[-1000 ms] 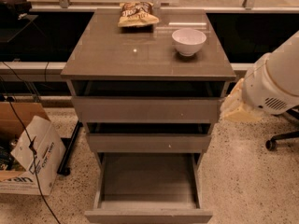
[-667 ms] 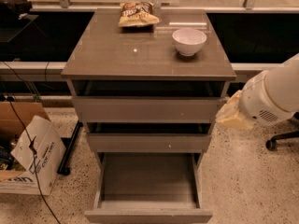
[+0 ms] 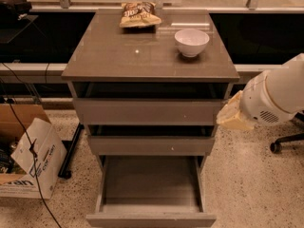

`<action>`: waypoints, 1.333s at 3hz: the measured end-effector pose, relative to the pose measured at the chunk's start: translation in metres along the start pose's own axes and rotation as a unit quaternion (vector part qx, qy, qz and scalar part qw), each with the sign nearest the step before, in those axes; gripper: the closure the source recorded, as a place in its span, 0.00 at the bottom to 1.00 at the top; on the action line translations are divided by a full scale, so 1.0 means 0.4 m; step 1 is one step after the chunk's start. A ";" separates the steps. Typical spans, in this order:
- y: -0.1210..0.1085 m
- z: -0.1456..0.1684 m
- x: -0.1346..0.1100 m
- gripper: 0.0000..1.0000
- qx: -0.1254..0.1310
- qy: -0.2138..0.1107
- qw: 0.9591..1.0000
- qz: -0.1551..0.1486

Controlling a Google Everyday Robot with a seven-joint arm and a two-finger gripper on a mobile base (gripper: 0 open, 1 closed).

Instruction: Close bottom drawer

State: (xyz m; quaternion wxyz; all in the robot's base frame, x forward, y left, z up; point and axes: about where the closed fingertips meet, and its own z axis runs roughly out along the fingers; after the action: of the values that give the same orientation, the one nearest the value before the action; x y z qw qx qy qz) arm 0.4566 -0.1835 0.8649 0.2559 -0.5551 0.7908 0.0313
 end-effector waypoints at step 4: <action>-0.022 0.471 0.167 1.00 -0.005 -0.036 0.997 0.067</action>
Offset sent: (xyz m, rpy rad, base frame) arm 0.0542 0.0159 -0.1306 0.0563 -0.0851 -0.0429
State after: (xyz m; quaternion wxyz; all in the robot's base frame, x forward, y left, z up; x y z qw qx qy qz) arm 0.5174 -0.1815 0.6742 0.2785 -0.5004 0.8166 0.0723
